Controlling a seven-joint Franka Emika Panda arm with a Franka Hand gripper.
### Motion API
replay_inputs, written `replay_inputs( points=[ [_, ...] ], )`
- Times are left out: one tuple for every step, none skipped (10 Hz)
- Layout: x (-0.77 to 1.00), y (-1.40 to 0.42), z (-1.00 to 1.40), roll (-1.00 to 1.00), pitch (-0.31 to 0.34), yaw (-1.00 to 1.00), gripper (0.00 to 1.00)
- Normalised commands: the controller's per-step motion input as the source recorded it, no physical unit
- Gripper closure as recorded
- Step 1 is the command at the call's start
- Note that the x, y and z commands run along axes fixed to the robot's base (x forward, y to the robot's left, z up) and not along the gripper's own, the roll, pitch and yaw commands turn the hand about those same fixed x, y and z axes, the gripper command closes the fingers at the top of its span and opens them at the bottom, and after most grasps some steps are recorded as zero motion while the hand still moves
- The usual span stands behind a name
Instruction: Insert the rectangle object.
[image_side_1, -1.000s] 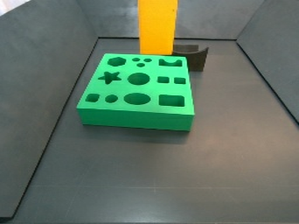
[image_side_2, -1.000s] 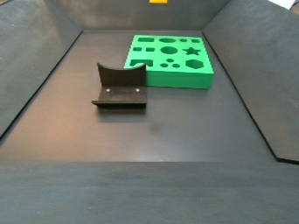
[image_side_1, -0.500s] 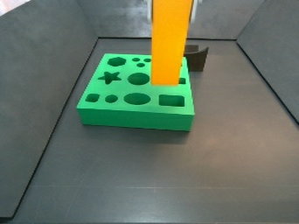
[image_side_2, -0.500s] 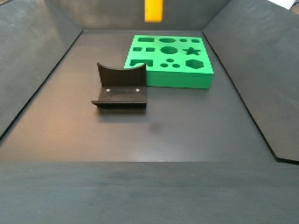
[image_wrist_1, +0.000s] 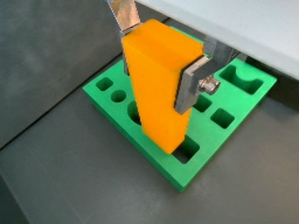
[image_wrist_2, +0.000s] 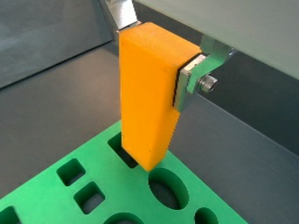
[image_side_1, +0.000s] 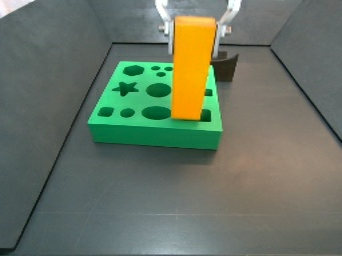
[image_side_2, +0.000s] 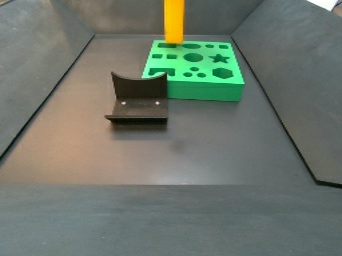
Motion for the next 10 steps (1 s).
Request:
replay_inputs(
  points=[
    [0.09,0.23,-0.24,-0.32,0.031,-0.15,1.0],
    [0.04,0.31,-0.1,-0.21,0.049,-0.09,1.0],
    [0.22,0.21,-0.17,-0.12,0.08,-0.03,1.0],
    [0.13,0.09,-0.21,-0.06,0.04,0.0,1.0],
    [0.14,0.0,-0.29,-0.08,0.02,0.0,1.0],
    [0.15,-0.16,-0.33,-0.09,0.021,0.0,1.0],
    [0.15,-0.19,-0.31,-0.09,0.037,0.0,1.0],
    [0.1,-0.19,-0.28,-0.1,0.027,0.0,1.0],
    [0.13,-0.08,-0.33,-0.09,0.047,0.0,1.0],
    [0.1,0.0,-0.37,0.0,0.066,-0.01,1.0]
  ],
)
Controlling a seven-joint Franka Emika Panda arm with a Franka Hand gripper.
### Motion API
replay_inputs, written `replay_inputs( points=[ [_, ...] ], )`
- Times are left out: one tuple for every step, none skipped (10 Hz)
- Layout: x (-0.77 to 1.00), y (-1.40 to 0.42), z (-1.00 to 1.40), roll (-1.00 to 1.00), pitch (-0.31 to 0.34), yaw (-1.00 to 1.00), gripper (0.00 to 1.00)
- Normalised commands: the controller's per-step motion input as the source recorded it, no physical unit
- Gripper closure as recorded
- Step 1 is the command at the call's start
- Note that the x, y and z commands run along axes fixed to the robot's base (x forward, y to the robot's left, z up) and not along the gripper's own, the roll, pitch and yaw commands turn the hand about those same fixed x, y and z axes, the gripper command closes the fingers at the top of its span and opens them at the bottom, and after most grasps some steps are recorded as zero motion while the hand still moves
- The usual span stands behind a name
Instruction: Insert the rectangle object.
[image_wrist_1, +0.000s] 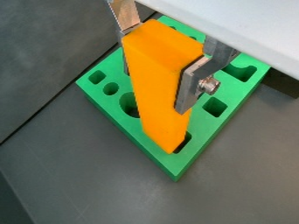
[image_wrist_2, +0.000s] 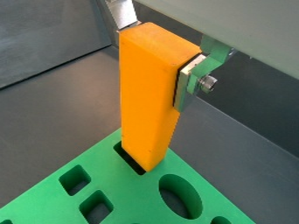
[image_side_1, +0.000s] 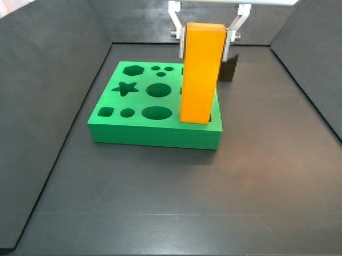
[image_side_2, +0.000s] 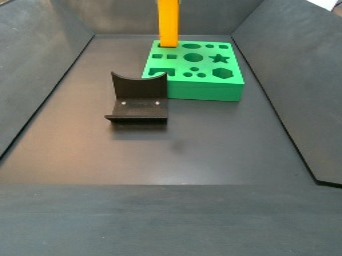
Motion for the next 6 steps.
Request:
replay_inputs(
  points=[
    [0.0,0.17,-0.33,0.09,0.083,0.0,1.0],
    [0.0,0.22,-0.27,0.16,0.087,0.0,1.0],
    [0.0,0.25,-0.24,0.13,0.07,0.0,1.0],
    [0.0,0.14,-0.32,0.11,0.05,0.03,1.0],
    [0.07,0.0,-0.46,0.09,0.054,0.0,1.0],
    [0.16,-0.16,-0.51,0.04,0.059,0.0,1.0]
  ],
)
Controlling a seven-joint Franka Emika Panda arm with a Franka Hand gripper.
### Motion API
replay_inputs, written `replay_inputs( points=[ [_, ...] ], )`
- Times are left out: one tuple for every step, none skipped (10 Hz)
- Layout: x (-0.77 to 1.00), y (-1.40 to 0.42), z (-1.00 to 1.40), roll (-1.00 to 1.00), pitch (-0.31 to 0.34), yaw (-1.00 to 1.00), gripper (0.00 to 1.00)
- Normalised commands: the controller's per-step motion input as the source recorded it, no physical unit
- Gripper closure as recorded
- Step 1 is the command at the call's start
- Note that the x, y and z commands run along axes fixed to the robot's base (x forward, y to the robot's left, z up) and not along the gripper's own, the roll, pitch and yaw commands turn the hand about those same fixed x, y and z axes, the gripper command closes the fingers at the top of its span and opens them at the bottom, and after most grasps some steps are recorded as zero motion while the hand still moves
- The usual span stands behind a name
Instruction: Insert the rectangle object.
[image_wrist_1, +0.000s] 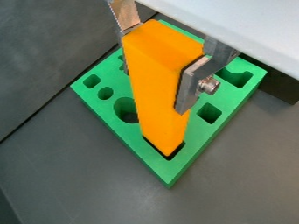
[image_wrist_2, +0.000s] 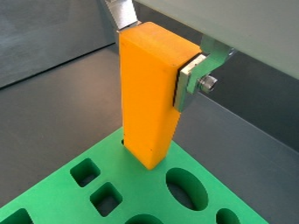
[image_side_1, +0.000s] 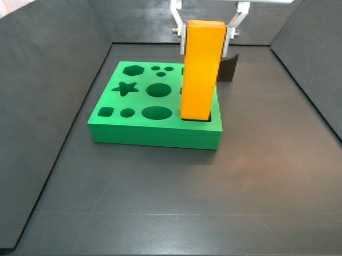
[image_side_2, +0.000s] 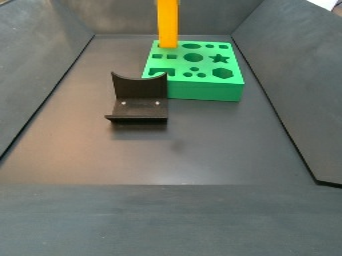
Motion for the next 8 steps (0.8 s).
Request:
replay_inputs(
  points=[
    [0.23,-0.17,-0.53,0.05,0.094,0.0,1.0],
    [0.26,-0.12,-0.54,0.08,0.107,0.0,1.0],
    [0.34,-0.11,-0.6,0.14,0.131,0.0,1.0],
    [0.31,-0.08,-0.63,0.21,0.136,0.0,1.0],
    [0.11,-0.06,-0.56,0.35,0.081,0.0,1.0],
    [0.0,-0.11,-0.35,0.5,0.0,0.05,1.0],
    [-0.1,-0.21,-0.07,0.5,0.0,0.12,1.0],
    [-0.07,-0.26,0.0,0.5,0.0,0.12,1.0]
  ],
)
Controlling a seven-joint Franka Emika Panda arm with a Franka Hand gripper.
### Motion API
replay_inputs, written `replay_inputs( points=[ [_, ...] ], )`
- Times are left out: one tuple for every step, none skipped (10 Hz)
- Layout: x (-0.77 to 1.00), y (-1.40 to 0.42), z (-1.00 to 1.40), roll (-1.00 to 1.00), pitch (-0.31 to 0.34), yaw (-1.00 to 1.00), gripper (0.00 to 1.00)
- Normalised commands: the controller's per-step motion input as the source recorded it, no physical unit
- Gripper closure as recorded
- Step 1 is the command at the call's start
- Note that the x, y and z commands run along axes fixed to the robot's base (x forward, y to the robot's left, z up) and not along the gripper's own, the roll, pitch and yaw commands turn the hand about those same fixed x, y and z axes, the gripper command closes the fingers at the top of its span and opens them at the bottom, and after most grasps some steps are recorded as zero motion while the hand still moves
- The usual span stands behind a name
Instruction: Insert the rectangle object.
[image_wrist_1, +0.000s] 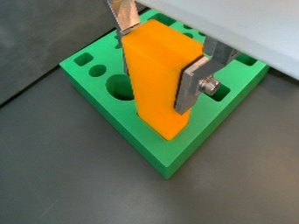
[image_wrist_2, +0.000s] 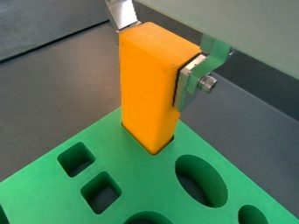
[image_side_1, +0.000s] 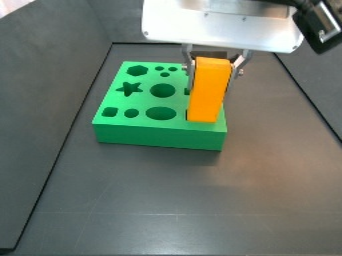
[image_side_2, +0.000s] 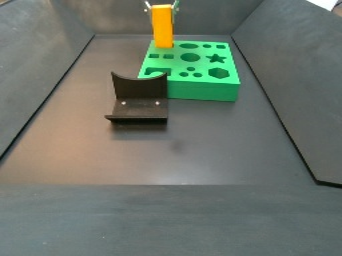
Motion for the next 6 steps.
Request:
replay_inputs(
  points=[
    [-0.08,-0.29,0.0,0.5,0.0,0.13,1.0],
    [0.0,-0.16,-0.2,0.5,0.0,0.11,1.0],
    [0.12,0.0,-0.34,0.34,0.04,0.02,1.0],
    [-0.08,0.0,-0.15,0.03,0.0,0.0,1.0],
    [0.0,0.0,0.0,-0.03,0.0,0.0,1.0],
    [0.0,0.0,0.0,0.0,0.0,0.0,1.0]
  ],
)
